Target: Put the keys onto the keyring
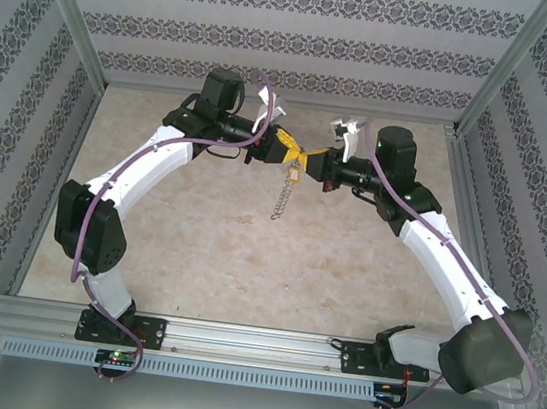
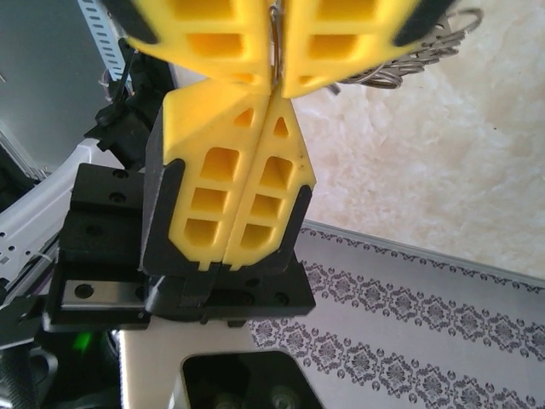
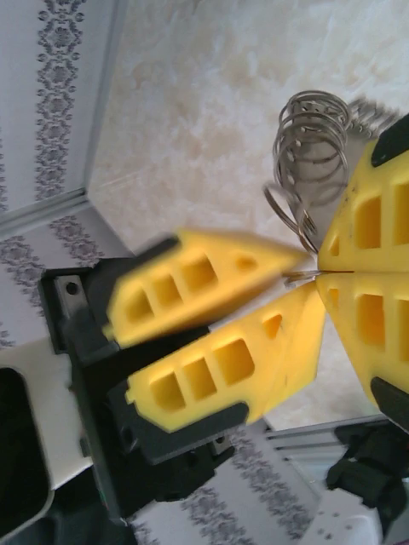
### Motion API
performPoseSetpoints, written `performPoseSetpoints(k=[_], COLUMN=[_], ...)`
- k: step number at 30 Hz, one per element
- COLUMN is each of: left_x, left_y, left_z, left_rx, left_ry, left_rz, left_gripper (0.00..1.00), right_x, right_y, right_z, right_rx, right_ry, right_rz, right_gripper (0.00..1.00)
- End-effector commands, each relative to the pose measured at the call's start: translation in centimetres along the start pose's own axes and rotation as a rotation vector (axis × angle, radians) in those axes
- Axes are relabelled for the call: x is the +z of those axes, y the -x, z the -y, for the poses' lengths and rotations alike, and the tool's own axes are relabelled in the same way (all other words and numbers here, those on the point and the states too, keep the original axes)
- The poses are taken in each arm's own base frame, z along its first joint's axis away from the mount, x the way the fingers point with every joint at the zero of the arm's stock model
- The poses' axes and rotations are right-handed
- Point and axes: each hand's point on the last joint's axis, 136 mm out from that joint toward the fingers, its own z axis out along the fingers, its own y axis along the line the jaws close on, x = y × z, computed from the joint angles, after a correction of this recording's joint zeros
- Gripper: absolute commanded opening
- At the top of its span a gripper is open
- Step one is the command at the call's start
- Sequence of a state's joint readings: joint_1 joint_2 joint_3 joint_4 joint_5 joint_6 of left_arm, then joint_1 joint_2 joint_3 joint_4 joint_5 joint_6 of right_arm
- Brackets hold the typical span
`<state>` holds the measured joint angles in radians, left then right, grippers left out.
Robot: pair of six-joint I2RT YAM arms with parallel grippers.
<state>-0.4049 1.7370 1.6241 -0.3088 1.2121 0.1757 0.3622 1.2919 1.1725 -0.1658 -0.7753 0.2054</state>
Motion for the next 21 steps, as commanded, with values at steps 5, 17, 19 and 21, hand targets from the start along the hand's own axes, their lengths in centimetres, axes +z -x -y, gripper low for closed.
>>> performPoseSetpoints(k=[5,17,19,21], left_x=[-1.9,-3.5,-3.5,-3.4], left_y=[1.9,1.5,1.3,1.1], left_z=[0.7,0.5,0.5,0.6], left_rx=[0.069,0.072,0.07,0.067], left_ry=[0.058,0.102,0.102,0.098], left_rz=[0.04,-0.011,-0.015,-0.02], left_gripper=[0.36,0.39,0.39,0.4], right_x=[-1.5,-0.8,-0.7,-0.7], right_y=[1.1,0.2,0.2,0.3], right_z=[-1.1,-1.1,-1.0,-1.2], right_rx=[-0.193,-0.324,-0.326,-0.329], right_ry=[-0.045,-0.078,-0.079,-0.074], right_rz=[-0.186,-0.42,-0.423,-0.421], right_gripper=[0.0,0.0,0.0,0.0])
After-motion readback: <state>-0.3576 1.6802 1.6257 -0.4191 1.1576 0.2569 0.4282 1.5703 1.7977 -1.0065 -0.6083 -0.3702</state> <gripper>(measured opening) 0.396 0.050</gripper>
